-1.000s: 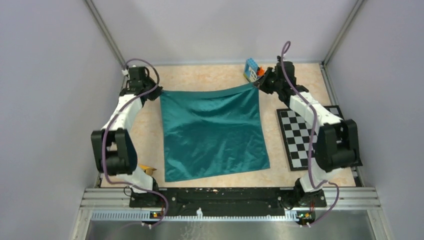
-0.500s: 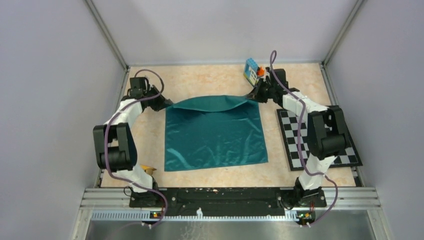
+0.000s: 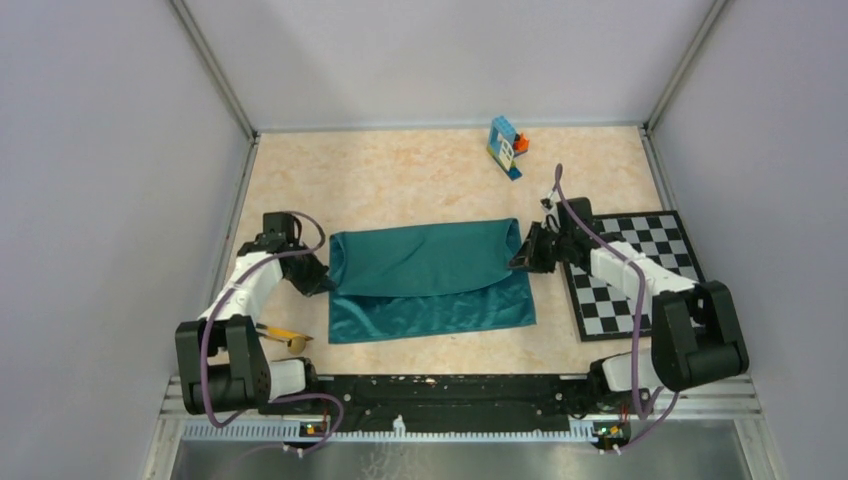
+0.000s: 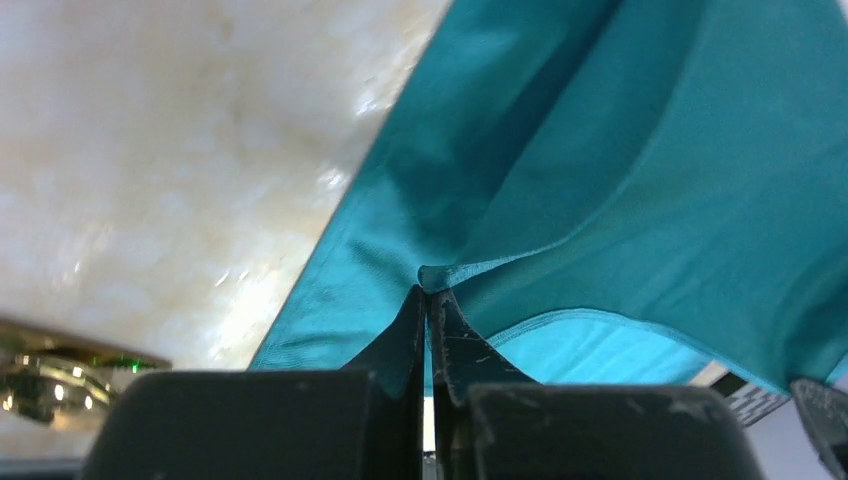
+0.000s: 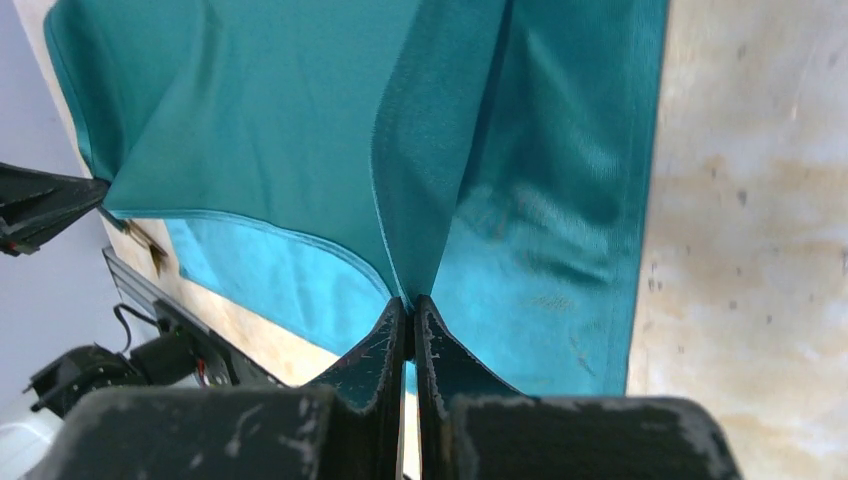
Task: Fold the napkin into a case and place the utensils inside
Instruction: Fold and flatten the napkin at the center of the board.
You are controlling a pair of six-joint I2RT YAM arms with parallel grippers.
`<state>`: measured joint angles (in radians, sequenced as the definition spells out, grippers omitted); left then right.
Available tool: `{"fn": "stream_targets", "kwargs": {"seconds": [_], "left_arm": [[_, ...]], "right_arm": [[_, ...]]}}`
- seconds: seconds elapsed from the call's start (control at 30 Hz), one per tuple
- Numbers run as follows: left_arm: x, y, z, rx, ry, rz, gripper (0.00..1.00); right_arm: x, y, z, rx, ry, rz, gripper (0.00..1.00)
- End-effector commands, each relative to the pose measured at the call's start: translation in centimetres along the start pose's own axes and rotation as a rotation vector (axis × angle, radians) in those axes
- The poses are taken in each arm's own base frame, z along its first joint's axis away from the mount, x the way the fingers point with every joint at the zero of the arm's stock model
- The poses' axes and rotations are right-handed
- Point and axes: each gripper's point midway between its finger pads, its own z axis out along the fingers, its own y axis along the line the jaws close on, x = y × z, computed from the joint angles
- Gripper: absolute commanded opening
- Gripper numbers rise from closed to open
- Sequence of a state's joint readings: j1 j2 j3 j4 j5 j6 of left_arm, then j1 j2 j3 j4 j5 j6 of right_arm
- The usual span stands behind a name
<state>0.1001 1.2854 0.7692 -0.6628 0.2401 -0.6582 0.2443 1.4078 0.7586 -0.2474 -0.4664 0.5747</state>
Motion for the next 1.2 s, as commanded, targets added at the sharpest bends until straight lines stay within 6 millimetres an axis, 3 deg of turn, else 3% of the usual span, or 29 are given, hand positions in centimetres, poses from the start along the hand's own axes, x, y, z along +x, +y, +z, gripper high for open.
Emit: {"fn": "stream_targets", "kwargs": {"seconds": [0.0, 0.1, 0.37, 0.63, 0.93, 1.17], "left_arm": [[3.1, 3.4, -0.1, -0.147, 0.067, -0.149, 0.0], [4.8, 4.2, 0.2, -0.163, 0.122, -0.181, 0.0], [6.5, 5.0, -0.2, -0.173, 0.139, -0.231, 0.0], [7.3, 6.4, -0.7, -0.242, 0.146, -0.255, 0.0], [9.1, 7.8, 0.0, -0.276, 0.187, -0.285, 0.0], [8.7, 7.8, -0.3, -0.284, 0.167, -0.279, 0.0]], "right_arm": [[1.9, -0.1, -1.6, -0.013, 0.019, -0.025, 0.0], [3.3, -0.9, -2.0, 0.001, 0.04, -0.021, 0.0], [5.6, -2.0, -2.5, 0.02, 0.085, -0.007, 0.0], [7.4, -2.9, -3.3, 0.051, 0.103, 0.018, 0.0], [8.7, -3.6, -3.6, 0.069, 0.129, 0.04, 0.0], [9.2, -3.7, -3.8, 0.077, 0.134, 0.056, 0.0]]}}
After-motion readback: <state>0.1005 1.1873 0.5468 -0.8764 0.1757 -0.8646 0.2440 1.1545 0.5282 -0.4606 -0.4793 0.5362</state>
